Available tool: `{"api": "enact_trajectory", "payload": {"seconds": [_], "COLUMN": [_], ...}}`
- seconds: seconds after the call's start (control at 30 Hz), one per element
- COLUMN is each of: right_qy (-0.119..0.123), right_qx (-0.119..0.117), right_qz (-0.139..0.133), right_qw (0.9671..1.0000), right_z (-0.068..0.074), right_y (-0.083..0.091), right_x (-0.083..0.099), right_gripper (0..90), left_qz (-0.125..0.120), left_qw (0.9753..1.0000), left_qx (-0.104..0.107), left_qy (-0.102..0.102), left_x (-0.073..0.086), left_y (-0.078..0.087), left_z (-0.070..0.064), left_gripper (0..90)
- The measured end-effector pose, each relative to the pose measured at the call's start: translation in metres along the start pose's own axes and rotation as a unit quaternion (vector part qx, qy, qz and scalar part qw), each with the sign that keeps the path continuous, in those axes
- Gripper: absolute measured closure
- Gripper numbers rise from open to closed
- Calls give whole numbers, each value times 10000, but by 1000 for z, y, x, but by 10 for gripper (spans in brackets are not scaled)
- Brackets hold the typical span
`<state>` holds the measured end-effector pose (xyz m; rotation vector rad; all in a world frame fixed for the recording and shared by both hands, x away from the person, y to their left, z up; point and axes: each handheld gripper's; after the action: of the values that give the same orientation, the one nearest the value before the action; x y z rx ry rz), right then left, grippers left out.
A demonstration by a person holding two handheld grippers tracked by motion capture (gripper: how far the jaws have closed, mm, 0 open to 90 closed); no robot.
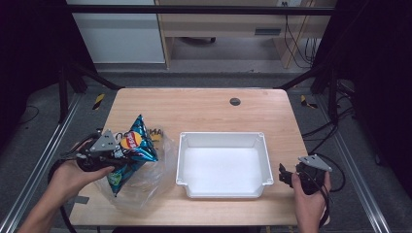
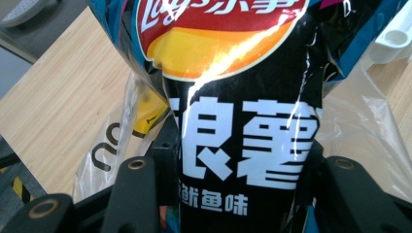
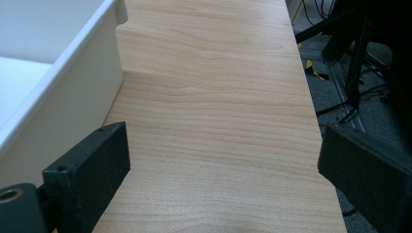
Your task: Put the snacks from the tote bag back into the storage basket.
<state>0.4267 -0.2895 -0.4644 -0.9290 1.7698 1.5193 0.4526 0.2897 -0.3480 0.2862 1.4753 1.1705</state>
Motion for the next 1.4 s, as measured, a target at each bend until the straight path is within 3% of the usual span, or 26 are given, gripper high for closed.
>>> {"api": "enact_trajectory", "payload": {"seconds": [0.47, 0.5, 0.53, 0.77, 1.2, 1.27, 1.3, 1.33, 1.4], "right_qy": [-48, -28, -34, -39, -44, -52, -54, -53, -52], "right_qx": [-12, 10, 12, 5, 4, -2, -5, -7, -15], "right_qz": [-14, -28, -32, -29, -36, -40, -46, -48, -47], "right_qw": [10000, 10000, 10000, 10000, 10000, 10000, 10000, 10000, 10000], "right_z": [-1, -1, -1, -1, -1, -1, -1, -1, -1], "right_y": [1, 1, 1, 2, 2, 2, 2, 2, 2], "right_x": [-1, 0, 0, -1, -1, -1, -1, -1, -1], "right_gripper": [53, 53, 53, 53, 53, 53, 53, 53, 53], "left_qz": [-181, -257, -196, -276, -324, -290, -325, -252, -329], "left_qw": [9997, 9994, 9997, 9992, 9986, 9985, 9977, 9985, 9973], "left_qx": [-30, 5, -28, -42, -14, -12, -5, -12, 12], "left_qy": [-136, -226, -156, -281, -416, -464, -602, -483, -656], "left_x": [-20, -21, -22, -35, -60, -67, -71, -71, -76], "left_y": [15, 15, 17, 22, 21, 20, 18, 18, 16], "left_z": [-7, -7, -9, -12, -13, -12, -10, -11, -9], "left_gripper": [522, 522, 523, 524, 527, 528, 528, 528, 529]}}
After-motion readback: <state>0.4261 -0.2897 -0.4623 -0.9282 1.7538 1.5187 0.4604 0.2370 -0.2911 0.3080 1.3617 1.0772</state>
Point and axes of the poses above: each handheld gripper's, and its own axes: y roughly backward along the jaws, x roughly out of its underside, z roughly to its left, and after that the axes turned 6 degrees about x, right-handed
